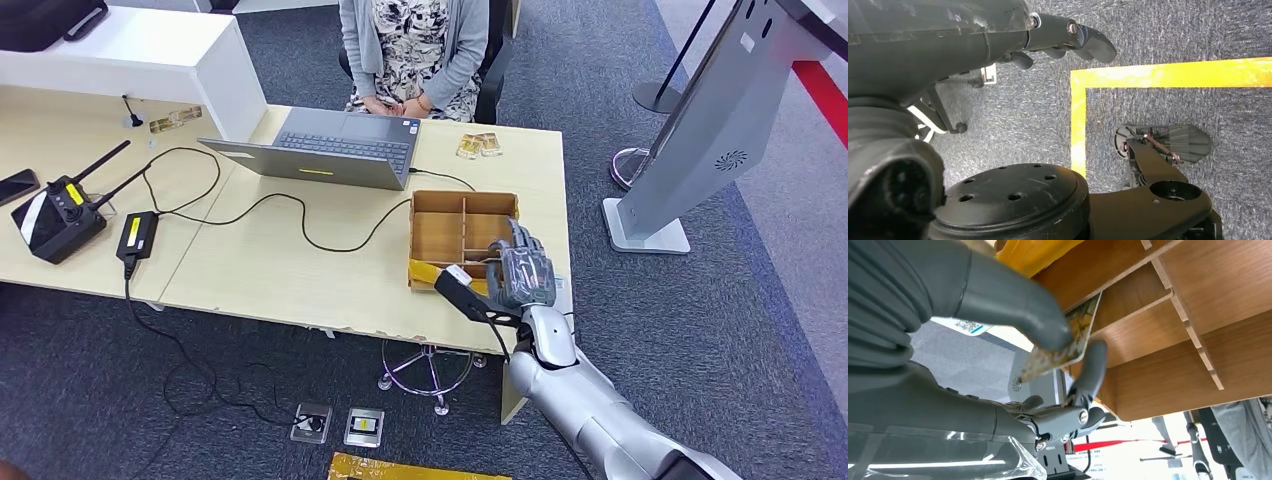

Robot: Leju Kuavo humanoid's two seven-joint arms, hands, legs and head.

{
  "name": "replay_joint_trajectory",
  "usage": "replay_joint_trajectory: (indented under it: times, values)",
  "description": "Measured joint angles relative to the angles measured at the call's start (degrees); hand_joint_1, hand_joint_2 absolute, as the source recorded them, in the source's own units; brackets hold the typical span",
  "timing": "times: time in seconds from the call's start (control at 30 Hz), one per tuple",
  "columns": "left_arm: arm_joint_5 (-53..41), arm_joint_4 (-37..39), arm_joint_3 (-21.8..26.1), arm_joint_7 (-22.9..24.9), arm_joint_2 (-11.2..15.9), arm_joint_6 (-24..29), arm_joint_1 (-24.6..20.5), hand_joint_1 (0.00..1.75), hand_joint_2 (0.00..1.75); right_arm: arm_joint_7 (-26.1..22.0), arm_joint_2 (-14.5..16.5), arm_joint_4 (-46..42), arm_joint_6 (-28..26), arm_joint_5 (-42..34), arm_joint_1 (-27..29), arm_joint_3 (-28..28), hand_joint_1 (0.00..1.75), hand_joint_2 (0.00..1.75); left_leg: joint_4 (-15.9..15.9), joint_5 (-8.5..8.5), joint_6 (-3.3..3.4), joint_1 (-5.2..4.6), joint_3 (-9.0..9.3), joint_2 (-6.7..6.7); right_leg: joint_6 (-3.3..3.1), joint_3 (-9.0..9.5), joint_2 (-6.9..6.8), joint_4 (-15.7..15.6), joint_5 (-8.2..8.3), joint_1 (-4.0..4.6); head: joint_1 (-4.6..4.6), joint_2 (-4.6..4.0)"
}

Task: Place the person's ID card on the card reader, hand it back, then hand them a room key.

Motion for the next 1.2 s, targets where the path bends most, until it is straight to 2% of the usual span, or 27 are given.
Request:
replay_joint_trajectory:
  times: [0.87, 1.2]
  values:
    - [-1.07, 0.08, -0.38, 0.15, 0.30, -0.11, 0.00, 0.00, 0.00, -1.68, -0.20, 0.11, -1.88, -2.91, 1.84, -0.05, 1.75, 1.75, 0.00, 0.00, 0.00, 0.00, 0.04, 0.02, -0.01, 0.03, 0.01, 0.00, -0.01, 0.00, 0.00, 0.00]
    - [-1.68, 0.09, -0.41, 0.16, 0.31, -0.38, -0.06, 0.00, 0.00, 0.08, -0.34, -3.14, -4.81, 2.43, -1.10, -0.05, 1.75, 1.75, 0.00, 0.00, 0.00, 0.00, 0.00, 0.03, -0.01, 0.00, 0.03, 0.01, -0.01, 0.00, 0.01, 0.00]
